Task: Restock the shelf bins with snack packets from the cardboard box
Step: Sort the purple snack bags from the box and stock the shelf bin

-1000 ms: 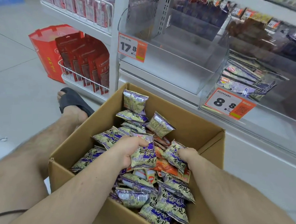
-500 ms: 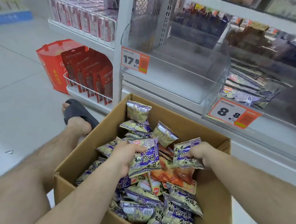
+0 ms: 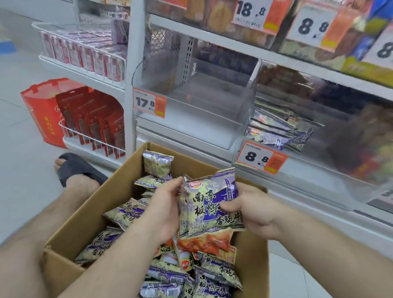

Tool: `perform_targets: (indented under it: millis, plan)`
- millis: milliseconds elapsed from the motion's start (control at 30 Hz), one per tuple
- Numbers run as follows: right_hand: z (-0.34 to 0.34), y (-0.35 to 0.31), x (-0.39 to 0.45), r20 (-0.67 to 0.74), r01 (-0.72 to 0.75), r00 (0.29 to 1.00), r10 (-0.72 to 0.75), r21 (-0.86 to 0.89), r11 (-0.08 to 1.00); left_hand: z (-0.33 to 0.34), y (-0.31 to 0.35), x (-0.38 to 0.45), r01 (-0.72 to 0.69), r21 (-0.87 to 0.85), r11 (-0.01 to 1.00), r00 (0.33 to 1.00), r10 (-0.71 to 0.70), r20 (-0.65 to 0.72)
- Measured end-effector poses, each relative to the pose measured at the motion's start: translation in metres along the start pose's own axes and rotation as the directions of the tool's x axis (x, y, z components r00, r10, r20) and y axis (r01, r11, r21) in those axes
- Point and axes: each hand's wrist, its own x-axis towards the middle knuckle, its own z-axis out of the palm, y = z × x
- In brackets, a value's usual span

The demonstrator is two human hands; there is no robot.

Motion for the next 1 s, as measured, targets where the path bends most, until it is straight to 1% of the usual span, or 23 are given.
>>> perform_targets:
  millis: [67, 167, 200, 267, 300, 367, 433, 500, 567, 667, 833, 933, 1000]
  plan:
    - [-0.001, 0.000, -0.004, -0.031, 0.016, 0.999, -0.016, -0.015, 1.000, 0.008, 0.002, -0.006, -0.039, -0.021, 0.999, 0.998, 0.040, 0.053]
    - [-0.004, 0.002, -0.007, -0.076, 0.040, 0.996, -0.040, -0.012, 0.999, 0.017, -0.002, -0.010, -0.111, 0.080, 0.991, 0.987, 0.101, 0.121]
    - [-0.004, 0.001, -0.009, -0.089, 0.046, 0.995, -0.046, -0.003, 0.999, 0.021, -0.003, -0.011, -0.146, 0.122, 0.982, 0.984, 0.131, 0.125]
    - [-0.006, 0.000, -0.011, -0.110, 0.063, 0.992, -0.061, 0.011, 0.998, 0.026, -0.004, -0.009, -0.209, 0.201, 0.957, 0.977, 0.195, 0.088]
    - [-0.008, -0.001, -0.011, -0.124, 0.066, 0.990, -0.064, 0.018, 0.998, 0.030, -0.003, -0.009, -0.230, 0.215, 0.949, 0.972, 0.215, 0.091]
    - [-0.017, -0.005, -0.015, -0.154, 0.069, 0.986, -0.065, 0.024, 0.997, 0.037, 0.002, -0.010, -0.246, 0.208, 0.947, 0.968, 0.230, 0.096]
    - [-0.027, -0.012, -0.023, -0.174, 0.102, 0.980, -0.100, 0.003, 0.995, 0.048, 0.009, -0.013, -0.250, 0.183, 0.951, 0.966, 0.232, 0.118]
    - [-0.038, -0.020, -0.032, -0.138, 0.144, 0.980, -0.140, 0.017, 0.989, 0.058, 0.013, -0.014, -0.249, 0.187, 0.950, 0.961, 0.219, 0.166]
    - [-0.048, -0.026, -0.041, -0.053, 0.156, 0.987, -0.154, 0.035, 0.987, 0.070, 0.016, -0.015, -0.242, 0.204, 0.948, 0.954, 0.195, 0.227]
    - [-0.060, -0.031, -0.051, 0.025, 0.207, 0.978, -0.209, 0.060, 0.977, 0.088, 0.022, -0.013, -0.215, 0.243, 0.946, 0.952, 0.147, 0.270]
    - [-0.083, -0.040, -0.063, -0.031, 0.278, 0.961, -0.276, 0.094, 0.956, 0.129, 0.032, -0.004, -0.205, 0.328, 0.922, 0.942, 0.095, 0.321]
    - [-0.100, -0.048, -0.065, -0.101, 0.274, 0.959, -0.263, 0.109, 0.956, 0.156, 0.038, 0.004, -0.168, 0.385, 0.907, 0.957, 0.057, 0.284]
    - [-0.112, -0.056, -0.067, -0.135, 0.247, 0.964, -0.228, 0.150, 0.957, 0.173, 0.044, 0.010, -0.154, 0.406, 0.901, 0.949, 0.021, 0.314]
